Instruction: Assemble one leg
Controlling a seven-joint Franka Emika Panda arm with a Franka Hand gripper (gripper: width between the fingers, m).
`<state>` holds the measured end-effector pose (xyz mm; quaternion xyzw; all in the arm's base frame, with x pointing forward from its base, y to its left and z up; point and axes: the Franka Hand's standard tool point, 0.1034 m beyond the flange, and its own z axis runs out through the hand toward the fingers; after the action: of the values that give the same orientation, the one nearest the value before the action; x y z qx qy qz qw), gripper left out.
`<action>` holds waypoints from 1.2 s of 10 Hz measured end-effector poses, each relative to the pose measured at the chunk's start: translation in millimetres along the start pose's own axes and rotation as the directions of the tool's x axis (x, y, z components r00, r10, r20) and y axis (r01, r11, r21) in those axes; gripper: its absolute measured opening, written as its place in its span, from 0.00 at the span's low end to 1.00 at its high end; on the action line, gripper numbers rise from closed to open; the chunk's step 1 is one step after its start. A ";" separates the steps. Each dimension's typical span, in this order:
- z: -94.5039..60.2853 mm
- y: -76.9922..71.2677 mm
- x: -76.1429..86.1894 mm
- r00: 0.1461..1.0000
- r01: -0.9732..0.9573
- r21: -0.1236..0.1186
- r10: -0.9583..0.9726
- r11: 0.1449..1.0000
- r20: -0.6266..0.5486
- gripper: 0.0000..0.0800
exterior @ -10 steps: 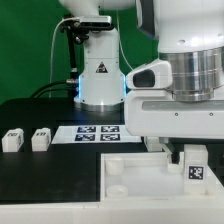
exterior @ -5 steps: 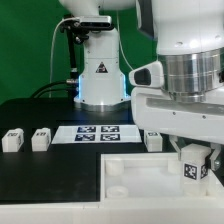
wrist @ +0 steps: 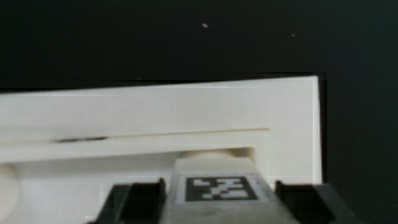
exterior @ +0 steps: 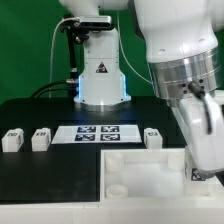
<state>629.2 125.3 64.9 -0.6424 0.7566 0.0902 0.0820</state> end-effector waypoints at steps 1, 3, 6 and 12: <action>0.1 -0.2 -1.7 0.997 -0.077 0.005 0.077 0.997 -0.001 0.37; -0.4 -2.2 -3.2 0.976 -0.218 0.034 0.219 0.975 -0.009 0.37; 0.2 -2.3 -1.8 0.977 -0.212 0.039 0.213 0.977 -0.018 0.56; -22.8 22.3 -26.4 0.995 -0.097 -0.001 0.097 0.995 -0.010 0.81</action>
Offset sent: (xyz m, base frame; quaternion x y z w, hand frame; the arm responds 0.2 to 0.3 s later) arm 0.0000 0.0000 0.0000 0.0000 0.0000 0.1790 0.9838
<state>611.3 148.6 94.0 -0.6053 0.7874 0.0915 0.0733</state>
